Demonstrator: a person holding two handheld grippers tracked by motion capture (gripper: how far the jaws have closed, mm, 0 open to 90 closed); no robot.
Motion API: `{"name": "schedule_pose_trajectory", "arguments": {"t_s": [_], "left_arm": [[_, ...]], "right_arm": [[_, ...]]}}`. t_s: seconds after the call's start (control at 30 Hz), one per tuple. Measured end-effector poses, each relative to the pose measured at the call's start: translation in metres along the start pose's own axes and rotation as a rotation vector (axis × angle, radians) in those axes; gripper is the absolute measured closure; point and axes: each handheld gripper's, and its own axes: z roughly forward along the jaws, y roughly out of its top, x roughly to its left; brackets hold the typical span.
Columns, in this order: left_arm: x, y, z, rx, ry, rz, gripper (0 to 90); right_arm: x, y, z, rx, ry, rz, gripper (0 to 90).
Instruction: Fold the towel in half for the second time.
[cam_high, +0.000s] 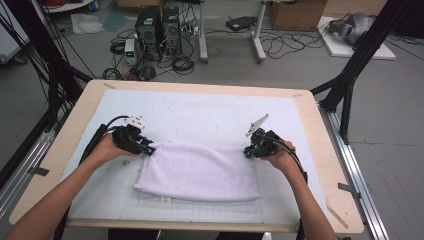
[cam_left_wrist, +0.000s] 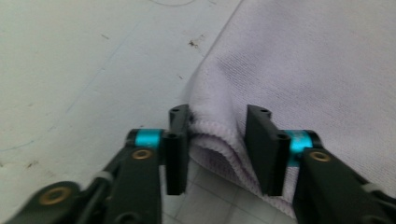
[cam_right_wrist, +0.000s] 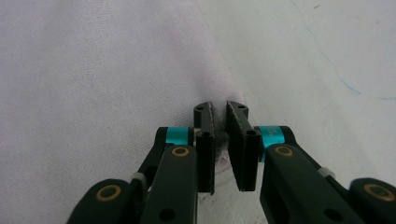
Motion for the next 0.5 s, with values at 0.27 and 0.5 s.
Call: {"name": "schedule_pose_trajectory", "arguments": {"t_s": [0.27, 0.5], "left_arm": [[-0.001, 0.004, -0.003, 0.014, 0.036, 0.01, 82.5], [0.006, 0.015, -0.01, -0.011, 0.084, 0.024, 82.7]], "right_arm": [[0.002, 0.005, -0.006, -0.032, -0.096, -0.017, 84.5], [-0.002, 0.009, -0.01, -0.073, -0.174, -0.016, 84.9]]}}
